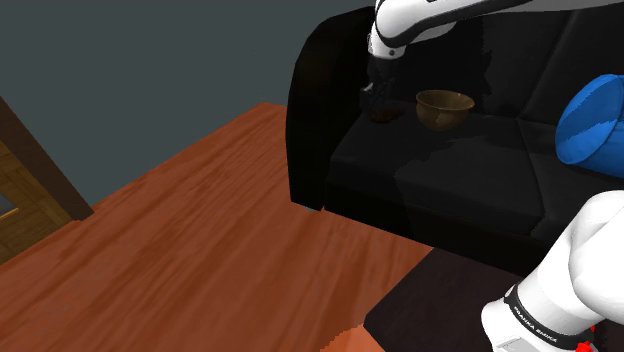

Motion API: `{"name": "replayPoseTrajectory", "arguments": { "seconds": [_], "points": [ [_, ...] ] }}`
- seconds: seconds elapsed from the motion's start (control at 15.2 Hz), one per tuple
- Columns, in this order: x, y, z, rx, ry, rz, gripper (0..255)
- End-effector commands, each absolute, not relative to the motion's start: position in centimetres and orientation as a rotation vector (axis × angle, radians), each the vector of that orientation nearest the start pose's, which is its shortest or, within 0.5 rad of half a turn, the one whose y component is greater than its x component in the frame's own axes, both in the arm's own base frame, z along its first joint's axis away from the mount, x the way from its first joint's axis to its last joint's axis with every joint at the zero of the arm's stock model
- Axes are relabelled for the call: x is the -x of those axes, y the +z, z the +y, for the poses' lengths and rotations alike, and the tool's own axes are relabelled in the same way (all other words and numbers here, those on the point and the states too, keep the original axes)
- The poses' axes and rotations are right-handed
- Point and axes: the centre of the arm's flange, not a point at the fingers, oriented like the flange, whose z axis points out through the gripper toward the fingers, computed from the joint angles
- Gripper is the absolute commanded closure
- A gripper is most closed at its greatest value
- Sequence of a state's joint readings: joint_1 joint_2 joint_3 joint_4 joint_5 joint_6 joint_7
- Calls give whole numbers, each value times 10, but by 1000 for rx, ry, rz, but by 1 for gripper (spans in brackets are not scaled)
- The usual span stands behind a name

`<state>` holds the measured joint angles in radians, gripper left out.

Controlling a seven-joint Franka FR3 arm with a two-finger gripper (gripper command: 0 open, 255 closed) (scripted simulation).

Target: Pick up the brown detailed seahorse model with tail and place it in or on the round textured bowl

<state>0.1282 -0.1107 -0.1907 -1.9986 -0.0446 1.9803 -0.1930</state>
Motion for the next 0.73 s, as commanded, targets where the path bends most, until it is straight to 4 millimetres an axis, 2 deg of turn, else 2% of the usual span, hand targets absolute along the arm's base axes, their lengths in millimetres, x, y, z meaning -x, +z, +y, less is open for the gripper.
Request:
{"name": "replayPoseTrajectory", "arguments": {
  "seconds": [0.0,0.66],
  "points": [
    [-535,526,-40,3162,-138,-232,255],
    [-535,579,-40,3162,-138,-232,255]
  ]
}}
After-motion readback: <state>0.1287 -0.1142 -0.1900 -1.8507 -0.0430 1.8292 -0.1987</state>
